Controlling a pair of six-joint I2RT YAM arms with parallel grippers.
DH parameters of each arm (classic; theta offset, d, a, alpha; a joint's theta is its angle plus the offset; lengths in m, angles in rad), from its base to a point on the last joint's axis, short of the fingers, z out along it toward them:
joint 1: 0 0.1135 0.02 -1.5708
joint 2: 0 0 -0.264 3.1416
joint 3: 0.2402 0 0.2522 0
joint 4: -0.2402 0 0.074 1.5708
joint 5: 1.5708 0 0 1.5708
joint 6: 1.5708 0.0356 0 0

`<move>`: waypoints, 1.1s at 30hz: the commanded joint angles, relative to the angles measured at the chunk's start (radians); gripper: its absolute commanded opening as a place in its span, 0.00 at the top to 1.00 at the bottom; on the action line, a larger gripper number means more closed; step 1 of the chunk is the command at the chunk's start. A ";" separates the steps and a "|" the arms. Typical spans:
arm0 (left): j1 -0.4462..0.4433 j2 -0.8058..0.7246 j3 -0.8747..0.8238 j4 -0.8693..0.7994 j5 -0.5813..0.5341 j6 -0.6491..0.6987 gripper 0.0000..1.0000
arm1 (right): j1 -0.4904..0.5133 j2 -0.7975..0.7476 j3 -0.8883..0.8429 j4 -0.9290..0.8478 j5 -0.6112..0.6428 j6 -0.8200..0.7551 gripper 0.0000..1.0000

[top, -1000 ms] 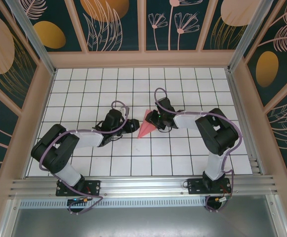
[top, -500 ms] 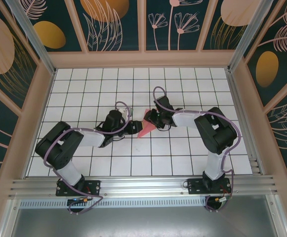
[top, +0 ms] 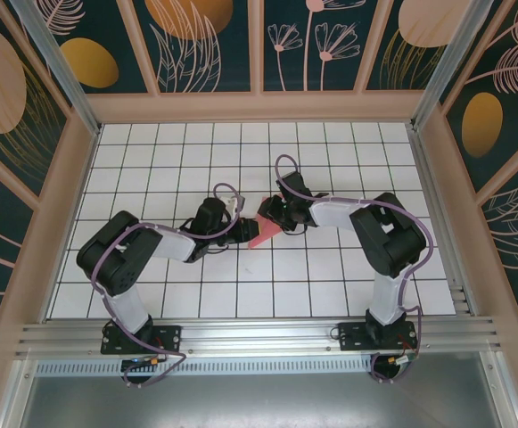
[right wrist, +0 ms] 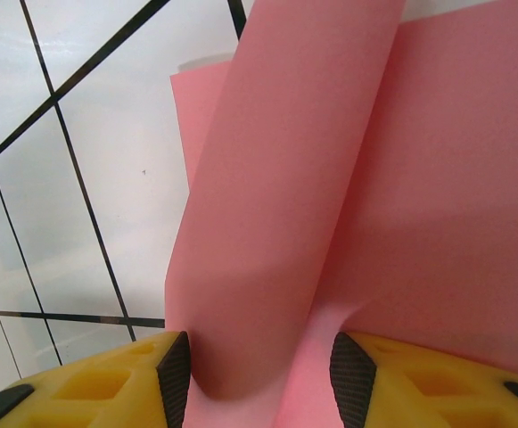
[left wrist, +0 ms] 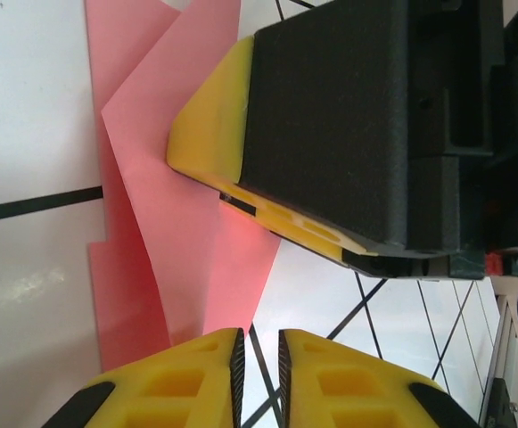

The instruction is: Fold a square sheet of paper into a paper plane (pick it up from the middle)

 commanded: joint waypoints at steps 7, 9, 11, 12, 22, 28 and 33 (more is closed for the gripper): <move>-0.005 0.056 0.043 -0.089 -0.095 0.069 0.87 | -0.001 0.117 -0.057 -0.159 0.079 0.000 0.52; -0.004 0.064 0.043 -0.091 -0.094 0.066 0.88 | -0.002 0.117 -0.058 -0.161 0.078 0.002 0.53; -0.005 0.072 0.049 -0.093 -0.089 0.065 0.88 | -0.001 0.118 -0.059 -0.160 0.079 0.003 0.53; -0.004 0.073 0.050 -0.093 -0.088 0.065 0.88 | -0.002 0.117 -0.058 -0.161 0.080 0.004 0.53; -0.003 0.093 0.060 -0.118 -0.080 0.063 0.89 | -0.004 0.137 -0.048 -0.172 0.079 -0.016 0.57; -0.004 0.099 0.065 -0.130 -0.078 0.057 0.89 | -0.003 0.154 -0.041 -0.186 0.083 -0.022 0.59; -0.004 0.087 0.063 -0.140 -0.079 0.054 0.88 | -0.004 0.168 -0.034 -0.205 0.093 -0.025 0.62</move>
